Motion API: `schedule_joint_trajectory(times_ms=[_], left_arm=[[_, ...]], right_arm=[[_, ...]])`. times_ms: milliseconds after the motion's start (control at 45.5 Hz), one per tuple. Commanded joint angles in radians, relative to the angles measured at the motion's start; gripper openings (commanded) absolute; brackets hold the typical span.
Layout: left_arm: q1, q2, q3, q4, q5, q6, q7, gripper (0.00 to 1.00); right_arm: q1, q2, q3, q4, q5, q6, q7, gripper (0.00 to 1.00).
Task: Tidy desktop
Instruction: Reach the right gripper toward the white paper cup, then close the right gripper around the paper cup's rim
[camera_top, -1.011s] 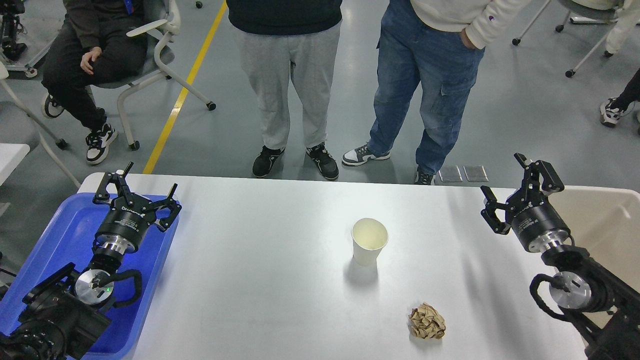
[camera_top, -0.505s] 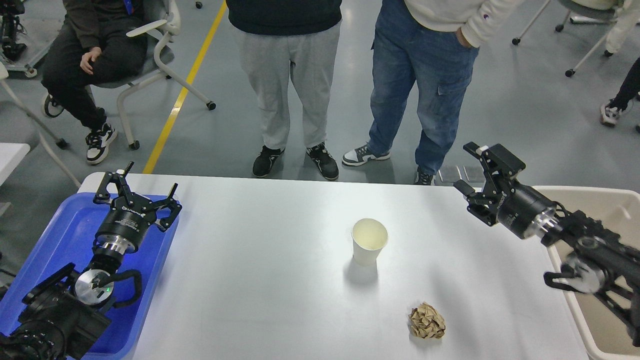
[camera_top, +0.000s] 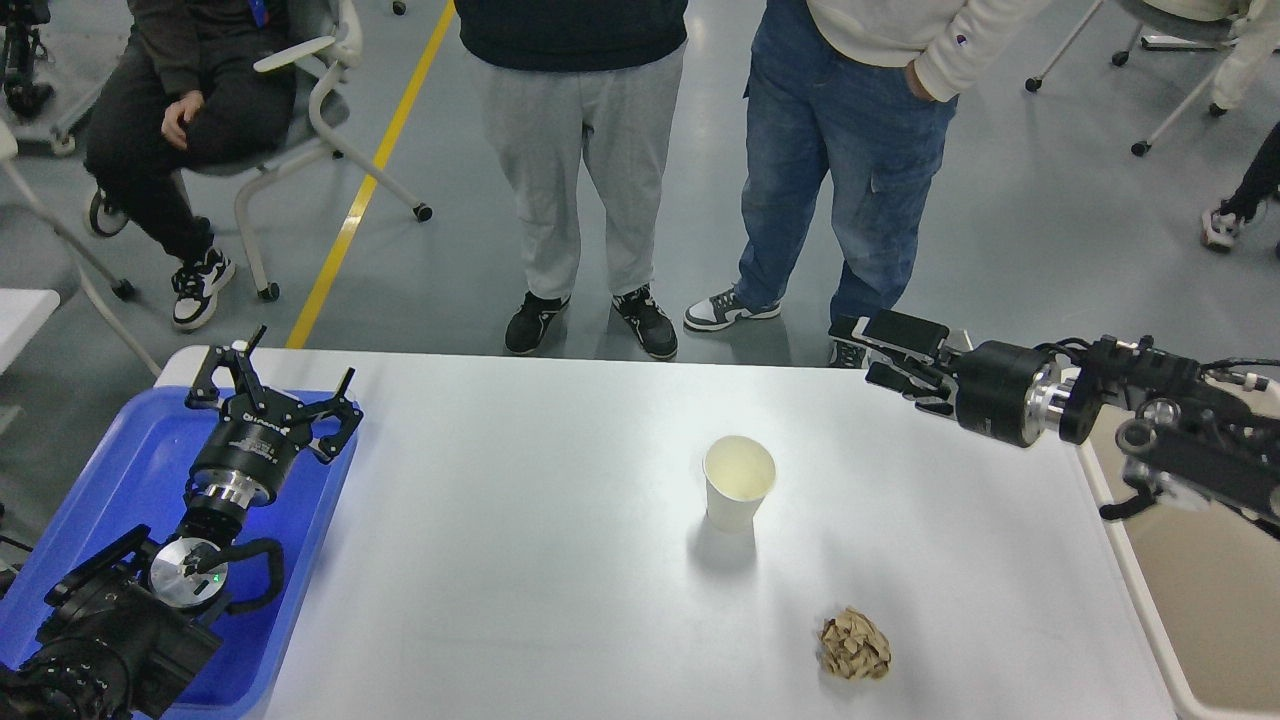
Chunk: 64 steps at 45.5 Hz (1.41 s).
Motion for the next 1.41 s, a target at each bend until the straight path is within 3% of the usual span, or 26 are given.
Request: schedule_joint_trajectory(times_ms=[0,286,571,769,1385], left_arm=[[0.0,0.0,0.0,0.0,0.0,0.0,0.0,1.0],[0.0,0.0,0.0,0.0,0.0,0.0,0.0,1.0],[0.0,0.0,0.0,0.0,0.0,0.0,0.0,1.0],[0.0,0.0,0.0,0.0,0.0,0.0,0.0,1.0],[0.0,0.0,0.0,0.0,0.0,0.0,0.0,1.0]], right_arm=[[0.213,0.034,-0.238,0.016,-0.039,0.008,-0.139,1.0],[0.355,0.174,-0.436,0.003,-0.192,0.005,-0.128,1.0],[0.365,0.431,-0.634,-0.188,-0.199,-0.065,-0.129,0.99],[0.336,0.533,-0.673,-0.286,-0.18,-0.128,-0.134,0.99],[0.191,0.602,-0.664,-0.429,-0.18,-0.167,-0.132,0.97]])
